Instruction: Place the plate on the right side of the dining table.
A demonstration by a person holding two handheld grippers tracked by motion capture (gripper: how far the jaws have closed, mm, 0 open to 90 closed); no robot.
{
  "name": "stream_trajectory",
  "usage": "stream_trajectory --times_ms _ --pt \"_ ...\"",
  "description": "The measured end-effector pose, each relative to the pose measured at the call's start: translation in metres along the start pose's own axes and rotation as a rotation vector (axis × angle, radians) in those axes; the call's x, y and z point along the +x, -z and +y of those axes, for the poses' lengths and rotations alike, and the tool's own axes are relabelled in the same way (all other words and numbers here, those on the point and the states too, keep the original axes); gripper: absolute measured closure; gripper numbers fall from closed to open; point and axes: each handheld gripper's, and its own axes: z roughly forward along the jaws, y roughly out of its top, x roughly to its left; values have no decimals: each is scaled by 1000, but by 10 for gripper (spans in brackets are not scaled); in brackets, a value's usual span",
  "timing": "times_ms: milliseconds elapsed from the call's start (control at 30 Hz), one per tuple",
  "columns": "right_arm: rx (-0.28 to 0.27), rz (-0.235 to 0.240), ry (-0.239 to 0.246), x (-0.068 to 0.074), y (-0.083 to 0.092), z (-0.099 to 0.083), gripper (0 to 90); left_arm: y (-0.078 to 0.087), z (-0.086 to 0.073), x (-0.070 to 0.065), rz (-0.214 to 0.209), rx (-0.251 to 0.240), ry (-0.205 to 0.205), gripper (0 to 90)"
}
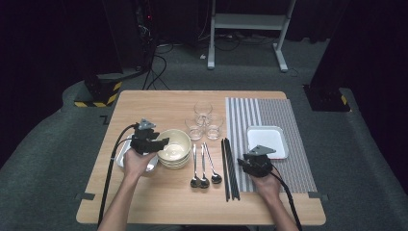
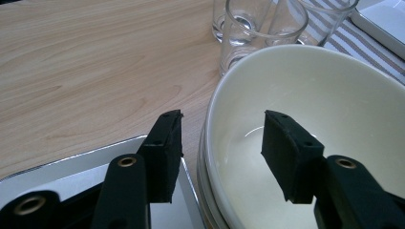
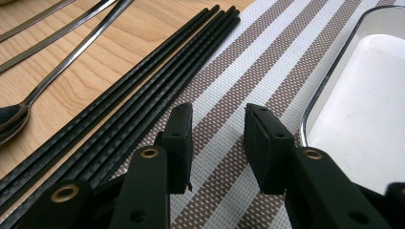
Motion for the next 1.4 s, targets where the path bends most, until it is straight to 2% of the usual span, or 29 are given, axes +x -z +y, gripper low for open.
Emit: stream_trajectory --times_ms 367,567,667,900,1167,1400 --pt "1 0 3 0 0 0 632 -4 1 -1 13 7 -22 560" --pt "1 -1 3 0 0 0 632 -6 1 1 7 20 -13 612" --pt "1 -1 4 0 0 0 632 -6 1 0 2 26 -9 663" --pt "1 -1 2 0 0 0 632 -5 0 2 25 35 -22 777" --pt "0 -1 2 0 0 0 632 -5 2 -1 50 49 -65 798" --pt "0 0 0 0 0 0 632 -4 2 0 48 49 -78 805"
